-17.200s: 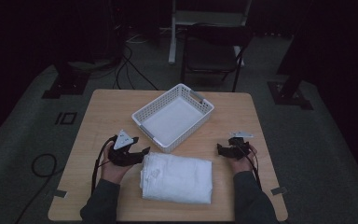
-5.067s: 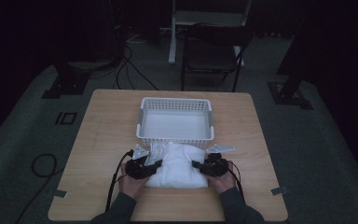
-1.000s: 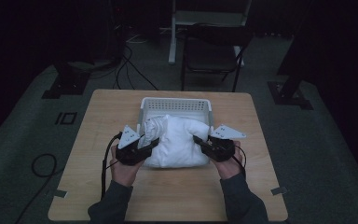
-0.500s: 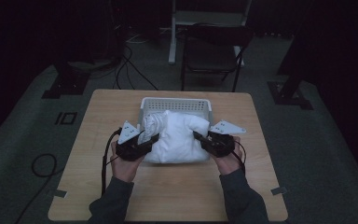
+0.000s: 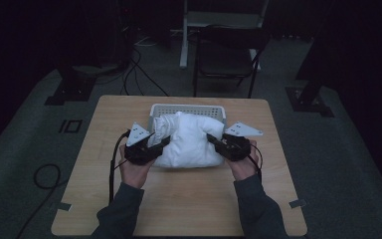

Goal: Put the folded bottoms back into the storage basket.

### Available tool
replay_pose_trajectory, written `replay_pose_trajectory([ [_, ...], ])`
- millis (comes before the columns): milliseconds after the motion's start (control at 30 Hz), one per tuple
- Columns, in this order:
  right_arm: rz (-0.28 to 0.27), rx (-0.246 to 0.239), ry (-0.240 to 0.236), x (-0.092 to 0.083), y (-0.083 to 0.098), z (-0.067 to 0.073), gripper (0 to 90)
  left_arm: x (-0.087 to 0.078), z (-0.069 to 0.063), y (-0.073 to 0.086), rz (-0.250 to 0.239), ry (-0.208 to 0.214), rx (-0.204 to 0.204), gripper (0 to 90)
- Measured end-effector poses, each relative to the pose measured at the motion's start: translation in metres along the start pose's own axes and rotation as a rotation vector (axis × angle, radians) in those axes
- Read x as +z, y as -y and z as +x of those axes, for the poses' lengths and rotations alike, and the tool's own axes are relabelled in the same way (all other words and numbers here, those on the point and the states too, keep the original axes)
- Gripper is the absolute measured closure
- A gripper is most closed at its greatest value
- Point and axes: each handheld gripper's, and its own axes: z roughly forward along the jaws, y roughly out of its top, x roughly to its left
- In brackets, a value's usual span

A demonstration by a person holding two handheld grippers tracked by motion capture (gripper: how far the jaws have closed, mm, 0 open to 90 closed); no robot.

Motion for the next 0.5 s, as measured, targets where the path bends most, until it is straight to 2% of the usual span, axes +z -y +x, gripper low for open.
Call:
replay_pose_trajectory([
  [500,0.003,0.008,0.015,0.010,-0.010,-0.008,71.7,0.011,0.011,-0.010,-0.004,-0.007,-0.016,59.1],
])
